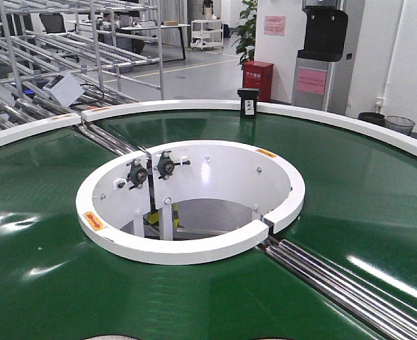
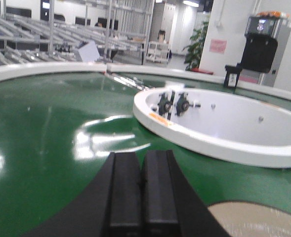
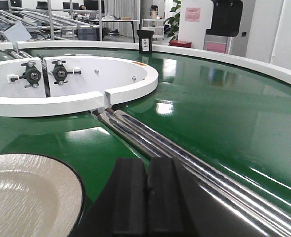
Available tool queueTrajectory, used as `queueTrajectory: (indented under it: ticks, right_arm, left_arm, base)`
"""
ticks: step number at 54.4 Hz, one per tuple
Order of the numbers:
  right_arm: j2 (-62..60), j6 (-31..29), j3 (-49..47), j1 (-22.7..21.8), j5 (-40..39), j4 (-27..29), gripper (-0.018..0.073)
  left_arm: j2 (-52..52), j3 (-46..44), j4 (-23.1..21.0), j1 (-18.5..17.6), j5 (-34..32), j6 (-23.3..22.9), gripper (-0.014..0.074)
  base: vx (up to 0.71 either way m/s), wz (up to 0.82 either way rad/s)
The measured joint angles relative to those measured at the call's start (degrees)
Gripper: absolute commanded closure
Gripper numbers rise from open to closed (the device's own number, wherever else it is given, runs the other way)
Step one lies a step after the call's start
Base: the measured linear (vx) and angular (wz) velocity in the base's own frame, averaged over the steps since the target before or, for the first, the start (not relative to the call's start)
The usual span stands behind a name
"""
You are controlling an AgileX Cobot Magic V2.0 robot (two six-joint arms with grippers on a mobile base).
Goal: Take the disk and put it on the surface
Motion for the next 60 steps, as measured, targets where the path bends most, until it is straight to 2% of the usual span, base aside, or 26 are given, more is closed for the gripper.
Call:
queueTrajectory:
  ticks: [6, 16, 24, 28, 33, 41, 60]
  right_arm:
    - [0.00, -0.12, 0.00, 0.00, -0.62, -0.14, 0.0564]
    - [0.00, 0.21, 0.02, 0.00, -9.32, 0.09, 0.0564]
    - [0.81, 1.15, -7.25, 0.00, -2.81, 1.16, 0.0564]
    - [3.60, 1.18, -14.08, 0.00, 1.39, 1.15, 0.0564]
    - [8.43, 1.18, -22.04, 0.00, 4.30, 1.10, 0.0564]
    - [17.51, 1.12, -28.22, 0.00, 3.14, 0.96, 0.0564]
    - [33.91, 1.12, -28.49, 0.00, 2.12, 1.02, 0.0519]
  left_arm:
    - [0.00, 0.00, 0.00, 0.00, -2.20, 0.00, 0.0604]
    - [0.00, -0.53, 0.00, 0.00, -6.61, 0.00, 0.0603]
    - [0.07, -8.46, 0.00, 0.00, -6.90, 0.05, 0.0601]
    - [1.80, -15.52, 0.00, 0.00, -4.51, 0.49, 0.0601]
    - [6.93, -25.51, 0.00, 0.00, 1.51, 2.66, 0.0601]
    - [18.02, -37.07, 0.00, 0.00, 7.55, 5.46, 0.0601]
    - [40.36, -39.19, 0.00, 0.00, 12.15, 5.58, 0.0565]
  base:
    - [0.00, 0.00]
    - [0.00, 0.00]
    - [0.00, 0.00]
    - [0.00, 0.00]
    - [0.00, 0.00]
    - [0.00, 0.00]
    - [0.00, 0.00]
